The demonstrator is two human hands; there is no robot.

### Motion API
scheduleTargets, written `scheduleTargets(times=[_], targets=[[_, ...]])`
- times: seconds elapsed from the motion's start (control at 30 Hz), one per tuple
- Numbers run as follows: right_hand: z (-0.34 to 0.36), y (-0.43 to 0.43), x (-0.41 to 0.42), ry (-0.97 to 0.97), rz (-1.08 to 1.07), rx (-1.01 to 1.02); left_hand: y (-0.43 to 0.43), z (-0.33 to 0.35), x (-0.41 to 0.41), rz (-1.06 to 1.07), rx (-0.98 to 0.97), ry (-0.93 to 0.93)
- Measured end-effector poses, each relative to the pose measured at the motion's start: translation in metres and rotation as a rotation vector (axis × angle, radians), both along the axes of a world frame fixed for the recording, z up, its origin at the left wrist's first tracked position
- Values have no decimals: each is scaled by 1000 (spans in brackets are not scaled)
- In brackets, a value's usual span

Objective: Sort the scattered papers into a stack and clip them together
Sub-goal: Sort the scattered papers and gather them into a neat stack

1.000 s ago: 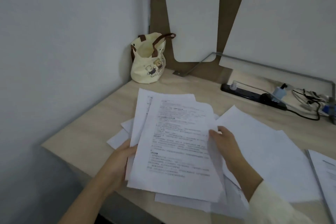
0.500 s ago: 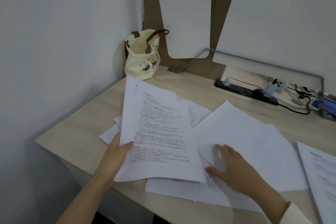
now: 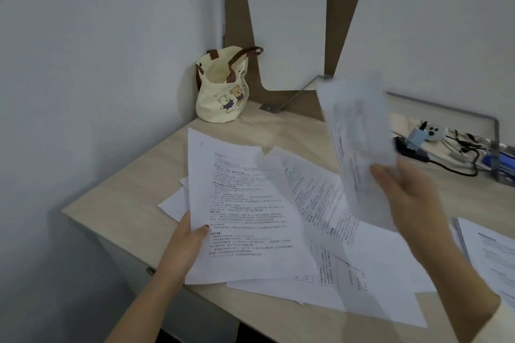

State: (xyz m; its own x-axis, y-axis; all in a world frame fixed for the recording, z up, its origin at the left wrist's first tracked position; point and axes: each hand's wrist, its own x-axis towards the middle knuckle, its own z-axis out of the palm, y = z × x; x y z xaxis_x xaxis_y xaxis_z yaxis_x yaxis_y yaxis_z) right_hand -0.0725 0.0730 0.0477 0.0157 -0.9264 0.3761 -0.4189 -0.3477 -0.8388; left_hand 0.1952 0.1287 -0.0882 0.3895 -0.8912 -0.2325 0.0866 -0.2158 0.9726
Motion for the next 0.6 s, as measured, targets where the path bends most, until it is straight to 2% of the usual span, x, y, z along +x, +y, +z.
scheduleTargets(times=[0.07,0.13,0.3,0.47,0.53,0.6], targets=[[12,1,1,-499,192,171,0,0,1,4,3,16],[4,-4,-2,-650,237,336,2,1,1,0,9,41],[-58,-9,-7,-594,75,582,4,2,4,-41,17,129],[-88,-12,-2,-591,65,712,6,5,3,-53,6,140],[-88,-15,-3,-498,104,776,6,5,5,-52,11,150],[-81,-20,-8,-288,127,833,6,6,10,-74,11,192]])
